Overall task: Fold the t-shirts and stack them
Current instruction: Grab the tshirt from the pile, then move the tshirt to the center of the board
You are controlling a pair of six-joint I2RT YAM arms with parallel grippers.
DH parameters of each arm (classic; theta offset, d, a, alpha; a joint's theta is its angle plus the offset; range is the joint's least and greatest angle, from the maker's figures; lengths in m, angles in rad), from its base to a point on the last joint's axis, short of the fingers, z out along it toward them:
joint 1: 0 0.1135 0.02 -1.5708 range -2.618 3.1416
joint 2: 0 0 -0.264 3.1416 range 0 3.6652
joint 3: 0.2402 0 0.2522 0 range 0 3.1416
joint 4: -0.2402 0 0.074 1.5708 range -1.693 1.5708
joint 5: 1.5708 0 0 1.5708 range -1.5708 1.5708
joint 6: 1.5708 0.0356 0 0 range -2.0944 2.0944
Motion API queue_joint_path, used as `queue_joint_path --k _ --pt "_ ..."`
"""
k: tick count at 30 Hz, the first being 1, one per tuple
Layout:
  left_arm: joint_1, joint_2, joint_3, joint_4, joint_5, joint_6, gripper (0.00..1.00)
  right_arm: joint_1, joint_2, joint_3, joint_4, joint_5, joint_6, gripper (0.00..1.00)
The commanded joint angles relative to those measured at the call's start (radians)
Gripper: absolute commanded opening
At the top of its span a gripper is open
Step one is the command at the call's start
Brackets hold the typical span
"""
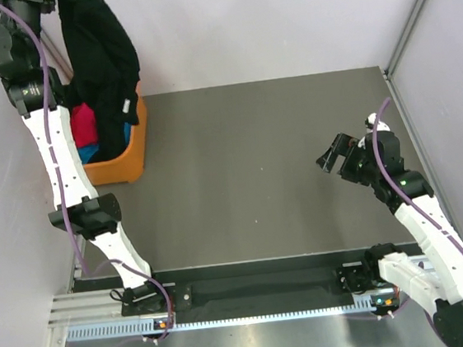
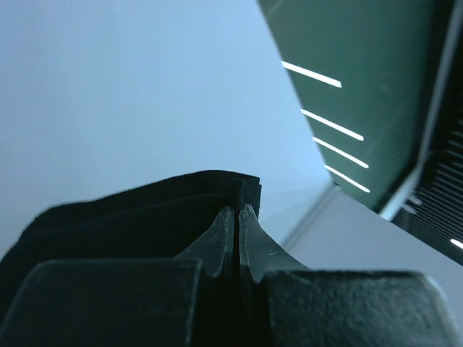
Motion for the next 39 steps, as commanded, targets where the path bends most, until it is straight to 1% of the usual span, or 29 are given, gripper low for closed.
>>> queue_joint_path --k 1,4,5,7,8,9,10,11,12,14,15,17,18,19,20,21,22,23,24,25,28,29,31,32,33,34,35,37,39 --pt "-0.043 -0.078 0.033 0.192 0.083 -0.218 0.00 0.011 -0.016 0.037 -0.010 -0.033 0.000 1.00" --pt "-0.088 -0.126 0.024 0.214 0.173 -0.287 0.00 0.019 -0.023 0.018 -0.010 -0.050 0.015 1.00" --pt "-0.103 -0.141 0.015 0.208 0.201 -0.289 0.00 0.020 -0.023 0.008 -0.010 -0.061 0.020 1.00" --pt "-0.187 -0.217 -0.081 0.160 0.299 -0.232 0.00 0.023 -0.027 -0.006 0.014 -0.128 0.009 1.00" --pt "-0.223 -0.253 -0.139 0.131 0.329 -0.192 0.00 0.022 -0.030 -0.023 0.026 -0.159 -0.008 1.00" --pt "-0.303 -0.331 -0.280 0.049 0.360 -0.098 0.00 0.025 -0.036 -0.032 0.054 -0.221 -0.015 1.00" --pt "-0.336 -0.373 -0.357 0.015 0.366 -0.057 0.00 0.025 -0.035 -0.038 0.062 -0.245 -0.020 1.00" --pt "-0.391 -0.414 -0.440 -0.004 0.370 -0.027 0.00 0.023 -0.035 -0.046 0.068 -0.263 -0.023 1.00" --pt "-0.417 -0.451 -0.589 -0.019 0.367 0.001 0.00 0.023 -0.026 -0.048 0.068 -0.280 -0.025 0.98" --pt "-0.473 -0.528 -0.705 -0.027 0.368 -0.002 0.00 0.025 -0.012 -0.042 0.063 -0.338 -0.040 0.95" --pt "-0.547 -0.543 -0.767 -0.038 0.364 0.023 0.00 0.025 0.006 -0.039 0.054 -0.358 -0.049 0.95" --pt "-0.643 -0.555 -0.789 -0.163 0.324 0.090 0.00 0.025 0.020 -0.028 0.055 -0.404 -0.063 0.95" --pt "-0.737 -0.552 -0.790 -0.217 0.311 0.169 0.00 0.025 0.034 -0.023 0.049 -0.407 -0.075 0.95" --pt "-0.779 -0.537 -0.796 -0.278 0.304 0.203 0.00 0.023 0.039 -0.014 0.042 -0.394 -0.083 0.95" --pt "-0.813 -0.529 -0.807 -0.391 0.281 0.239 0.00 0.023 0.043 0.009 0.031 -0.375 -0.092 0.96" --pt "-0.870 -0.525 -0.850 -0.468 0.261 0.321 0.00 0.023 0.051 0.021 0.002 -0.351 -0.109 0.97" --pt "-0.893 -0.529 -0.881 -0.534 0.224 0.367 0.00 0.022 0.056 0.033 -0.016 -0.290 -0.118 0.97" --pt "-0.914 -0.534 -0.911 -0.675 0.186 0.418 0.00 0.023 0.060 0.055 -0.033 -0.263 -0.142 0.98" --pt "-0.954 -0.543 -0.977 -0.722 0.094 0.520 0.00 0.022 0.074 0.066 -0.061 -0.236 -0.153 0.98" --pt "-0.974 -0.571 -1.017 -0.752 0.063 0.567 0.00 0.023 0.083 0.076 -0.073 -0.196 -0.163 0.99" --pt "-1.005 -0.633 -1.178 -0.837 0.011 0.655 0.00 0.022 0.128 0.092 -0.078 -0.188 -0.181 0.99" --pt "-1.005 -0.650 -1.216 -0.842 0.023 0.662 0.04 0.023 0.140 0.095 -0.073 -0.186 -0.186 0.99" --pt "-1.010 -0.698 -1.319 -0.831 0.057 0.672 0.19 0.023 0.180 0.098 -0.063 -0.174 -0.186 1.00" --pt "-1.010 -0.715 -1.344 -0.840 0.042 0.675 0.48 0.022 0.195 0.106 -0.058 -0.173 -0.187 1.00" --pt "-1.010 -0.729 -1.370 -0.860 0.013 0.685 0.67 0.023 0.229 0.109 -0.038 -0.174 -0.186 1.00" --pt "-1.008 -0.758 -1.373 -0.906 -0.096 0.696 0.88 0.022 0.250 0.113 -0.026 -0.203 -0.184 1.00" --pt "-1.008 -0.773 -1.372 -0.935 -0.154 0.704 0.99 0.025 0.273 0.128 -0.012 -0.226 -0.180 1.00" --pt "-0.998 -0.802 -1.358 -0.989 -0.317 0.731 0.98 0.054 0.354 0.145 0.054 -0.271 -0.163 1.00" --pt "-0.959 -0.807 -1.341 -1.015 -0.421 0.724 0.98 0.092 0.454 0.184 0.132 -0.288 -0.132 1.00"
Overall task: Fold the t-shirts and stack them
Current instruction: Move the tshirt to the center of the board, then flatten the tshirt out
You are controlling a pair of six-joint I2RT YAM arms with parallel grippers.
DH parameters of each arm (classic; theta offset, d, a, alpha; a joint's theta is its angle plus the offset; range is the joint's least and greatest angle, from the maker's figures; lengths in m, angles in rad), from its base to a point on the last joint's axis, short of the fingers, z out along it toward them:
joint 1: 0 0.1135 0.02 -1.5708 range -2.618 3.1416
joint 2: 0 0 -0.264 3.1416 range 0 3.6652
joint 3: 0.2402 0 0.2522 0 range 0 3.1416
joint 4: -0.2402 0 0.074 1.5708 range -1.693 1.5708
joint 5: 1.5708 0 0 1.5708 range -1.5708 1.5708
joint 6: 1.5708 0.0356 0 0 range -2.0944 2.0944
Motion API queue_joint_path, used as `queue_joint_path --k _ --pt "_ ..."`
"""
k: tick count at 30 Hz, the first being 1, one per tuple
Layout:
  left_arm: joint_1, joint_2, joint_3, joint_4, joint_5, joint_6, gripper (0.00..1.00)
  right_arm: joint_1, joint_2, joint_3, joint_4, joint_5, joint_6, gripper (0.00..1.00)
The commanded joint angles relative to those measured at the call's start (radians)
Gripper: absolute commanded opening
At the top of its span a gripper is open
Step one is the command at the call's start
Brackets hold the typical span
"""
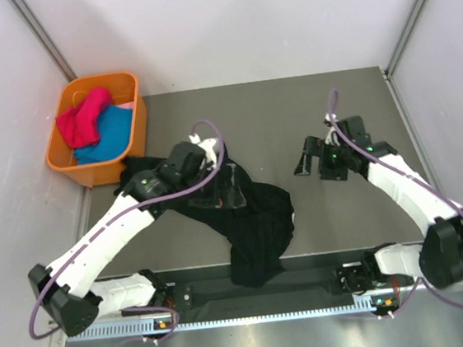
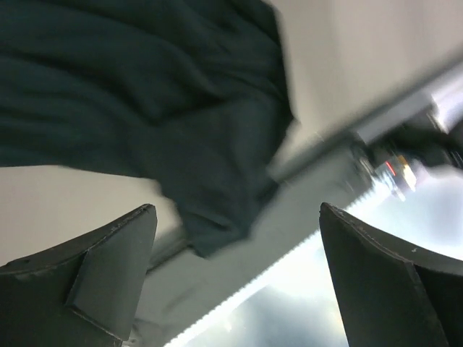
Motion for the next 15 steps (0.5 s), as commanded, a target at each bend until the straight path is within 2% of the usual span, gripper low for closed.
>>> queue_joint_path --k 1,2,6,9,10,11,13,15 --pt "0.059 -0.049 0.043 -0.080 -0.282 0.043 0.98 0.098 0.132 0.112 0.173 -0.061 0.020 1.00" --pt "0.075 -0.049 0.042 -0.080 -0.339 0.031 0.99 0.122 0.177 0.185 0.179 -0.057 0.006 1.00" --pt "0.209 -0.038 -0.021 -0.074 -0.376 -0.033 0.95 0.206 0.486 0.420 0.152 -0.063 -0.059 0.93" --pt "0.324 -0.032 -0.052 -0.089 -0.318 -0.020 0.80 0.252 0.684 0.612 0.118 -0.057 -0.091 0.92" --pt "0.348 -0.040 -0.053 -0.095 -0.306 -0.012 0.72 0.277 0.730 0.659 0.110 -0.057 -0.099 0.92" --pt "0.391 -0.049 -0.058 -0.097 -0.296 -0.001 0.70 0.287 0.775 0.745 0.098 -0.057 -0.115 0.93" --pt "0.422 -0.093 -0.067 -0.086 -0.295 0.029 0.69 0.327 0.896 0.834 0.075 -0.058 -0.135 0.93" --pt "0.463 -0.126 -0.084 -0.066 -0.293 0.052 0.73 0.356 0.996 0.953 0.023 -0.054 -0.157 0.92"
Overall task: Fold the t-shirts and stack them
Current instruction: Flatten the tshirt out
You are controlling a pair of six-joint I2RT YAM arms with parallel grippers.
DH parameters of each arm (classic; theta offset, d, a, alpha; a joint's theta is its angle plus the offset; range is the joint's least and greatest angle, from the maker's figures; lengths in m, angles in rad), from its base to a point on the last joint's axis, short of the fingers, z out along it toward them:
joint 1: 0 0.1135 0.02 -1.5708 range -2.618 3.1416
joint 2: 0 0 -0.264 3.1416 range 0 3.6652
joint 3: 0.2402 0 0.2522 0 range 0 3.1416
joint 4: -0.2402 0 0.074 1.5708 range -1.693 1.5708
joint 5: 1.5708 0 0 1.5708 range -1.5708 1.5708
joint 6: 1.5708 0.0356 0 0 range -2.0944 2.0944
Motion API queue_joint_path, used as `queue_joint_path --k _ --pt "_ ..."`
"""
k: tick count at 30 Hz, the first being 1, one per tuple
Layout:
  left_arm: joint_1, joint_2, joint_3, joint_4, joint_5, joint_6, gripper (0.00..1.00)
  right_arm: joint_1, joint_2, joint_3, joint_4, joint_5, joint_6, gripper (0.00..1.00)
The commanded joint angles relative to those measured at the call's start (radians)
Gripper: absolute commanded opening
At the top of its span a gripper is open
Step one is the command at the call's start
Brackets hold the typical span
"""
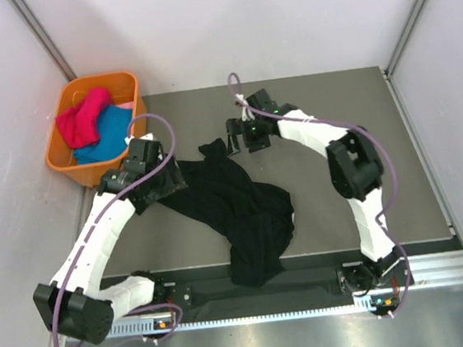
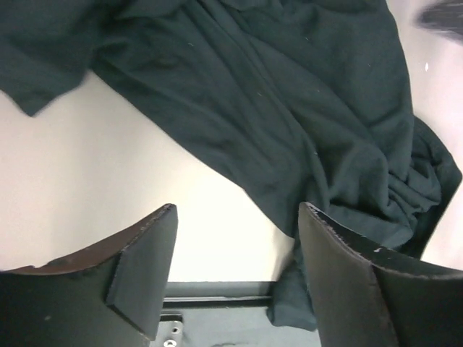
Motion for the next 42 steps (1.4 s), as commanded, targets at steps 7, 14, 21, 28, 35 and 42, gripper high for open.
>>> queue_joint_path --k 7,14,21,28,35,42 --pt "0.134 -0.026 0.015 -0.024 0.029 0.112 0.89 0.079 0.201 0.195 -0.055 -0.044 -0.003 0.84" --pt "0.151 -0.018 0.025 -0.007 0.041 0.095 0.84 0.050 0.156 0.114 -0.076 -0.038 -0.003 0.00" --pt "0.153 -0.066 -0.107 0.125 0.224 -0.029 0.87 0.050 -0.385 -0.459 -0.075 0.002 -0.078 0.00" --pt "0.153 -0.093 -0.183 0.147 0.228 -0.114 0.90 0.069 -0.901 -0.960 -0.016 0.020 0.049 0.80" --pt "0.154 0.010 -0.109 0.195 0.223 -0.007 0.90 -0.066 -0.818 -0.850 -0.055 0.041 -0.012 0.93" --pt "0.154 0.305 -0.015 0.238 0.188 0.090 0.86 -0.109 -0.515 -0.644 -0.048 -0.038 -0.063 0.55"
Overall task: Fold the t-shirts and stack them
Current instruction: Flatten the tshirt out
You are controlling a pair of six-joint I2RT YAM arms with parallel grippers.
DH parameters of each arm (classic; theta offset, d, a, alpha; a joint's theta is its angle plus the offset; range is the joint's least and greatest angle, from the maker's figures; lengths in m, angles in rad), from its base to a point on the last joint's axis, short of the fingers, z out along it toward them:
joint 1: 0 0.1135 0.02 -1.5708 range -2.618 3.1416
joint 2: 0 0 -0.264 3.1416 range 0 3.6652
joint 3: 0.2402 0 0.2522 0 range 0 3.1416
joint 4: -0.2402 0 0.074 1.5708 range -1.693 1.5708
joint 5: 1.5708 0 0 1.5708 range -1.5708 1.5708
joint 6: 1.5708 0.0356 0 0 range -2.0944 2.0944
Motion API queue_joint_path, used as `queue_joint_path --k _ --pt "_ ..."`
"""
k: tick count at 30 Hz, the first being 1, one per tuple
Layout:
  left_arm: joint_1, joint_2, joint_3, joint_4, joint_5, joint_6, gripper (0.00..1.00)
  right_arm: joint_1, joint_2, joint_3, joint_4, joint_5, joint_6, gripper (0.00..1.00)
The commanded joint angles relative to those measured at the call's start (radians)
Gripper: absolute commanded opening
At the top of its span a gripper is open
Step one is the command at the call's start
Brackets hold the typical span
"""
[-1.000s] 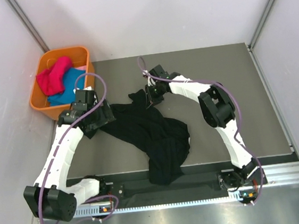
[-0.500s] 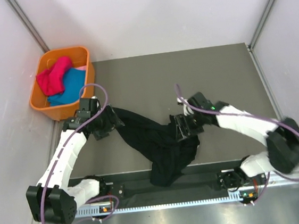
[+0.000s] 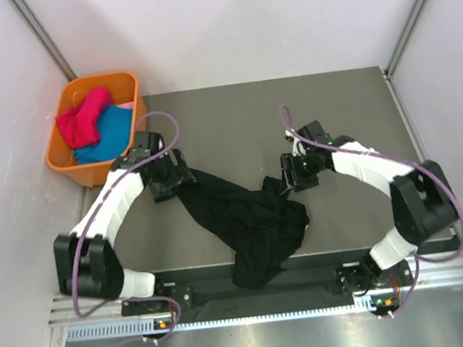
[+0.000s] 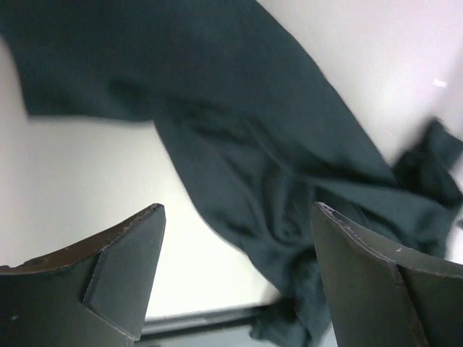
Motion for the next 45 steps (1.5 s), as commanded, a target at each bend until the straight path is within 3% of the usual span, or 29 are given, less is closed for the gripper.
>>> queue_joint_path --k 1,5,9,14,16,19,22,26,32,35,40,42,44,45 --pt "0.004 0.137 0.050 0.066 -0.026 0.069 0.85 -0.001 0.094 0.132 0.011 -0.064 -0.045 0.55" --pt "-0.002 0.291 0.119 0.090 -0.044 0.073 0.87 0.000 0.194 0.232 0.011 -0.102 -0.056 0.64" --pt "-0.004 0.391 0.181 0.112 -0.050 0.069 0.97 0.000 0.286 0.314 0.010 -0.122 -0.052 0.81" --pt "-0.004 0.494 0.276 0.076 -0.121 0.088 0.94 0.023 0.407 0.438 -0.056 -0.018 -0.046 0.85" --pt "-0.004 0.485 0.270 0.095 -0.116 0.091 0.88 0.055 0.426 0.491 -0.094 0.111 -0.017 0.81" --pt "-0.005 0.436 0.230 0.122 -0.116 0.076 0.90 0.081 0.456 0.535 -0.123 0.195 0.026 0.77" --pt "-0.004 0.383 0.181 0.164 -0.113 0.077 0.96 0.101 0.476 0.538 -0.128 0.191 0.031 0.73" --pt "-0.004 0.365 0.181 0.127 -0.167 0.074 0.95 0.123 0.498 0.515 -0.128 0.191 0.042 0.67" --pt "-0.004 0.219 0.054 0.269 -0.191 0.080 0.96 0.124 0.473 0.443 -0.082 0.224 0.065 0.57" --pt "-0.001 0.262 0.058 0.296 -0.185 0.065 0.97 0.124 0.470 0.424 -0.076 0.241 0.071 0.47" --pt "-0.001 0.409 0.207 0.225 -0.110 0.057 0.98 0.120 0.472 0.410 -0.076 0.267 0.079 0.28" --pt "-0.001 0.466 0.225 0.221 -0.070 0.057 0.95 0.112 0.458 0.406 -0.081 0.281 0.080 0.19" --pt "-0.001 0.500 0.233 0.225 -0.050 0.060 0.86 0.097 0.432 0.404 -0.085 0.299 0.079 0.12" --pt "-0.001 0.509 0.239 0.227 -0.050 0.069 0.73 0.089 0.411 0.407 -0.084 0.307 0.079 0.05"
